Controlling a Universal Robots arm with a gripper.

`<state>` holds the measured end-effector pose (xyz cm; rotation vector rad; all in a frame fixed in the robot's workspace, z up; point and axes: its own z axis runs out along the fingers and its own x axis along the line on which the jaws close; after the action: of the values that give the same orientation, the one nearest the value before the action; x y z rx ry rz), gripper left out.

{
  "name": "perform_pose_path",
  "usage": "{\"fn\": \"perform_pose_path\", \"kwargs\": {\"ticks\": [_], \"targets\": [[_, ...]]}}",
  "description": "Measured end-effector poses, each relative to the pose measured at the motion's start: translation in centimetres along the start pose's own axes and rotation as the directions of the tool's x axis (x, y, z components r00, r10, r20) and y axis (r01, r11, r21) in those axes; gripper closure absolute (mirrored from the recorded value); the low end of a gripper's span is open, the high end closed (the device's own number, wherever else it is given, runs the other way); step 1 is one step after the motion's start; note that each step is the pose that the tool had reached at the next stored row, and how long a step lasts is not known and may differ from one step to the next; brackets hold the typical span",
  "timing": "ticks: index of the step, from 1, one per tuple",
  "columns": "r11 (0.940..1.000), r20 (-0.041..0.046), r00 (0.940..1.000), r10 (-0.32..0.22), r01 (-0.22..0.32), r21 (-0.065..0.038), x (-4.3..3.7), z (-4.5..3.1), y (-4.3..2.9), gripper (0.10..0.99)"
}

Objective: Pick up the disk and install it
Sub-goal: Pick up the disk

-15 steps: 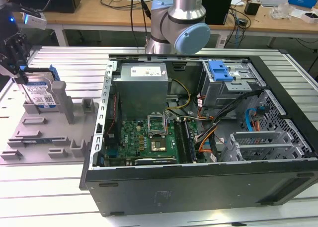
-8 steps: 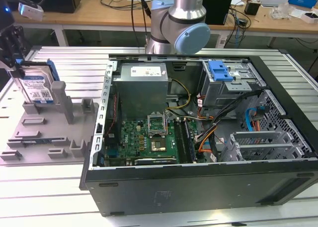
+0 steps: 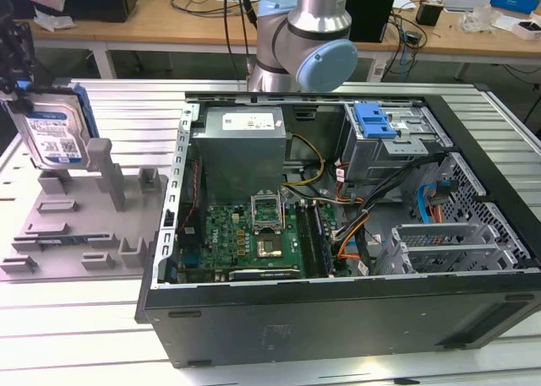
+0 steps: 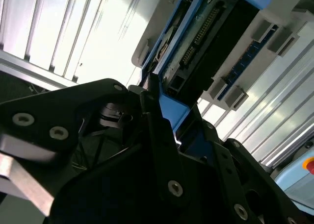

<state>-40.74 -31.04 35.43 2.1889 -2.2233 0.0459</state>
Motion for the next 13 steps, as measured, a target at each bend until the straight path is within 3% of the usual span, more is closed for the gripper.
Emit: {"fn": "perform_pose_path", "kwargs": {"ticks": [6,11,13], "targets": [[1.0000,0.0000,1.0000,0.000,0.000,0.000,-0.13,-1.57,-0.01,0.718],[1.0000,-0.0001,1.0000,0.000,0.000,0.000,-0.12,-2.20,-0.01,0.718],[1.0000,0.0000,1.0000,0.000,0.000,0.000,-0.10,-3.24,-0.02,0.718]]}}
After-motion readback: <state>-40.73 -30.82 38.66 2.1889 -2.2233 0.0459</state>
